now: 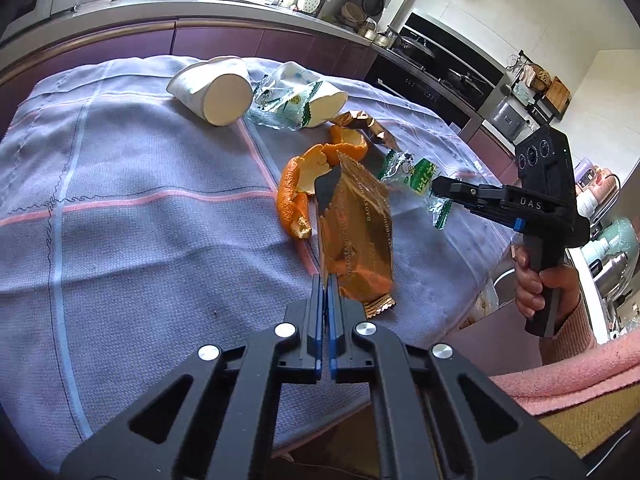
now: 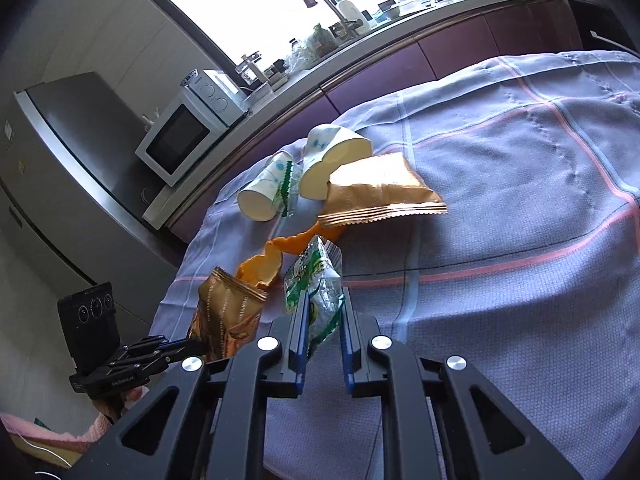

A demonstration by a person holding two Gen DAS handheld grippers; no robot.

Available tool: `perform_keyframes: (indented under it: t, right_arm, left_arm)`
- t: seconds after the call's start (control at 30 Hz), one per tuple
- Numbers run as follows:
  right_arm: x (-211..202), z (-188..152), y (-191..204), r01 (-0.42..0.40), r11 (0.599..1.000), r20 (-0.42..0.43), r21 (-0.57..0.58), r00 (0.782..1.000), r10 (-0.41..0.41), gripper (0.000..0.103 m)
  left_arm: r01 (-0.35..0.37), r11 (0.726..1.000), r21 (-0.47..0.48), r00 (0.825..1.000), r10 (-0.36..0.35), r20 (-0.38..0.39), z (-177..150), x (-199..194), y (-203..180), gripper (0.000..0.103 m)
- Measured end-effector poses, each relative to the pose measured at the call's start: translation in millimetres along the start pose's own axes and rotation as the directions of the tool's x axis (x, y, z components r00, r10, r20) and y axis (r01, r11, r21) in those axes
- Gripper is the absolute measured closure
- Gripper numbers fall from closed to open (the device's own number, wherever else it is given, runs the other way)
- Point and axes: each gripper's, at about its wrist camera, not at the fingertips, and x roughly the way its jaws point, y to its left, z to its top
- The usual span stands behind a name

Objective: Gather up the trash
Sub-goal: 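Grasp the gold snack wrapper with the left tool while the right tool grasps the green wrapper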

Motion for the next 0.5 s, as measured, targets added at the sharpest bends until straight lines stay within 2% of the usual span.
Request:
perform_keyframes:
  t: [0.27, 0.5]
  right_arm:
    - [6.7, 4.3, 41.0, -0.080, 0.992, -0.017, -0.095, 0.997, 0.079, 0.090]
    - [30.9, 14.9, 76.4, -0.164, 0.975, -0.048, -0.150, 0.986, 0.158, 0.090]
  left_arm:
    - [-0.040, 0.999, 0.035, 0.994, 0.036, 0.103, -0.3, -44.3, -4.8, 0.101]
    - [-0.124, 0.992, -0.028, 0.975, 0.127, 0.184, -6.8, -91.6, 21.0, 0.101]
